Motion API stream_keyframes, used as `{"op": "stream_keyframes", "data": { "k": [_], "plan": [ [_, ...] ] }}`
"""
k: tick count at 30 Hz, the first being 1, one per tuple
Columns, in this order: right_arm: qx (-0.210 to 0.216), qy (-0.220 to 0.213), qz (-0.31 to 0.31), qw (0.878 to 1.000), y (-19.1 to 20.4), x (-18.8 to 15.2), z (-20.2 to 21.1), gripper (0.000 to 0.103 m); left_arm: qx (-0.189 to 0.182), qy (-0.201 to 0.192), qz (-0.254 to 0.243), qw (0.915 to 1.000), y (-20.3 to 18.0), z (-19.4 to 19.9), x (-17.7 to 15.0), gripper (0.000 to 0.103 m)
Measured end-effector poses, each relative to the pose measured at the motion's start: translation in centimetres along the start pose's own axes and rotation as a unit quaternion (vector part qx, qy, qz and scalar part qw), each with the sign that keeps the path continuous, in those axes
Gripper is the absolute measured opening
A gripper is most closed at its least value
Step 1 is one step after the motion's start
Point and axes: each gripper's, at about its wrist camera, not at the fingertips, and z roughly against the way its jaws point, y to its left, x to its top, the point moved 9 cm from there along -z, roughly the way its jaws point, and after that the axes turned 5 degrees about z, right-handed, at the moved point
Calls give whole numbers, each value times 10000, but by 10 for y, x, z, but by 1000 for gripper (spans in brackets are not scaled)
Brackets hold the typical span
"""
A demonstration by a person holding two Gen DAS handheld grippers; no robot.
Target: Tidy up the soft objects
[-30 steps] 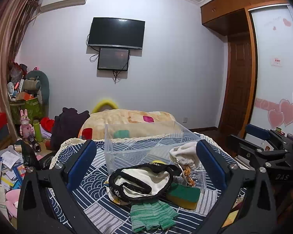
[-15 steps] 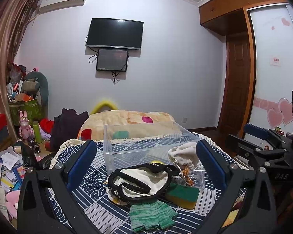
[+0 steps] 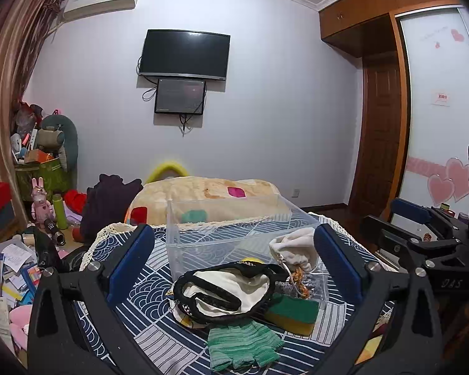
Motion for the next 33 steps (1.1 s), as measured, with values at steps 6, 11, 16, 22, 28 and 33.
{"op": "stream_keyframes", "data": {
  "k": [6, 11, 16, 22, 28, 33],
  "plan": [
    [3, -1, -7, 10000, 0, 0, 0, 103, 1, -6, -24, 10000, -1, 0, -1, 103],
    [1, -5, -4, 10000, -1, 0, 0, 103, 0, -10, -21, 10000, -1, -1, -1, 103],
    [4, -9, -1, 10000, 2, 0, -1, 103, -9, -10, -29, 10000, -3, -1, 0, 103],
    [5, -12, -5, 10000, 1, 0, -1, 103, -17, -8, -27, 10000, -4, -2, 0, 103],
    [-2, -9, -11, 10000, 1, 0, -1, 103, -51, 71, -23, 10000, -6, -5, -3, 103],
    [-76, 103, -102, 9999, 2, 2, -1, 103, -137, 371, 31, 9992, -4, -18, -12, 103]
  ]
}}
